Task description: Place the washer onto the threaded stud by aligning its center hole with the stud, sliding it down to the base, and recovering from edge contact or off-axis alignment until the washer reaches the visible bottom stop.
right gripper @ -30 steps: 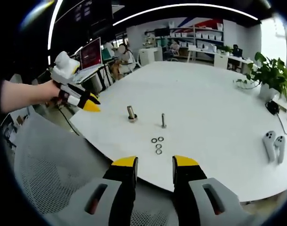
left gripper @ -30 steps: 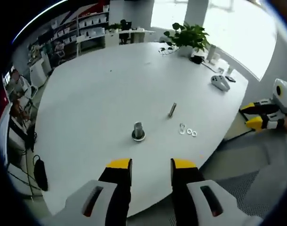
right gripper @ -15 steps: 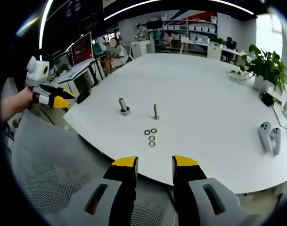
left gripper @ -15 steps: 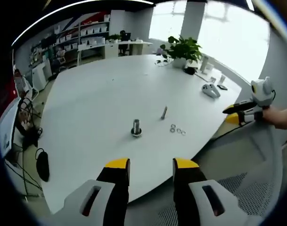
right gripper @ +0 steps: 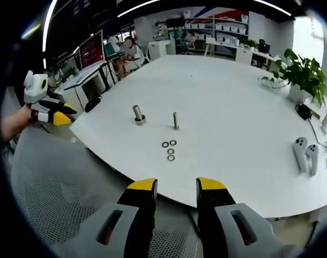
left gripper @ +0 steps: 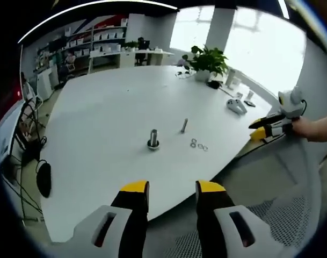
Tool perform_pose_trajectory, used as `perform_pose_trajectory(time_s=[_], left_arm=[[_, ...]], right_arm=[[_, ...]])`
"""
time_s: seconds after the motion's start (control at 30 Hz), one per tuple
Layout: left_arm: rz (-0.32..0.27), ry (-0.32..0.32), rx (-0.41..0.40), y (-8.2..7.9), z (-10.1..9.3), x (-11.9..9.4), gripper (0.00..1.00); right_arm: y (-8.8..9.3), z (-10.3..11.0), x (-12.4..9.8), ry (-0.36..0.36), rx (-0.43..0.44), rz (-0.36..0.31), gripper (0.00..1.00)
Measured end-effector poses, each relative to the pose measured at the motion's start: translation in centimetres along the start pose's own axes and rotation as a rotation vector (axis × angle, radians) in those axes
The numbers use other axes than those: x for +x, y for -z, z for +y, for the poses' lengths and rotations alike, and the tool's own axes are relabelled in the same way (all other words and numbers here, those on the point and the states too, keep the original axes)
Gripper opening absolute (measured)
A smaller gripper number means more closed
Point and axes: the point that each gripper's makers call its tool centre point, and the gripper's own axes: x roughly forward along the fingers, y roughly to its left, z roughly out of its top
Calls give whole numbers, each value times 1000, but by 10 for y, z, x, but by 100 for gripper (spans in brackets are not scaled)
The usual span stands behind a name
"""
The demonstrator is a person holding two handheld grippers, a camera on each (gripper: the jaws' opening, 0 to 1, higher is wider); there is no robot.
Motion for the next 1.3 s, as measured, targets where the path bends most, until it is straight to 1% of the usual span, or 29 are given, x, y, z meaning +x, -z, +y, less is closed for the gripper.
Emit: perform_pose_trajectory(time_s=[0.03, 0.07, 0.2, 0.3, 0.47, 0.6, 0.73, 0.83, 0.93, 1.1, 1.2, 1.3], left_arm=[[8, -17, -39, 3, 4, 0, 31], [12, -22, -46, 5, 6, 0, 30], [-11, -10, -32, -1, 4, 2, 31], [4, 12, -13, 3, -3, 4, 31], [-11, 10, -23, 2, 1, 3, 32], [-2, 0, 11, 3, -1, 4, 33], [8, 6, -2, 4, -1, 5, 33], [10, 22, 22, 5, -5, 6, 33], [18, 39, 22, 6, -9, 7, 33], [27, 42, 22, 7, -11, 8, 34], [24, 42, 22, 6, -10, 8, 33], [22, 44, 19, 6, -10, 9, 33]], right_arm=[[0, 0, 0, 1, -3, 3, 31], [1, -1, 1, 3, -9, 8, 31], [3, -1, 1, 6, -14, 22, 31], [4, -1, 1, 6, -10, 23, 31], [2, -3, 0, 16, 4, 15, 31], [5, -2, 1, 12, -1, 29, 31], [5, -2, 1, 1, 1, 28, 31], [6, -3, 0, 9, 6, 25, 31], [6, -5, 0, 9, 27, 18, 30], [7, -5, 0, 10, 20, 28, 29], [5, -8, -2, 15, 43, 6, 29], [4, -7, -1, 13, 43, 10, 29]])
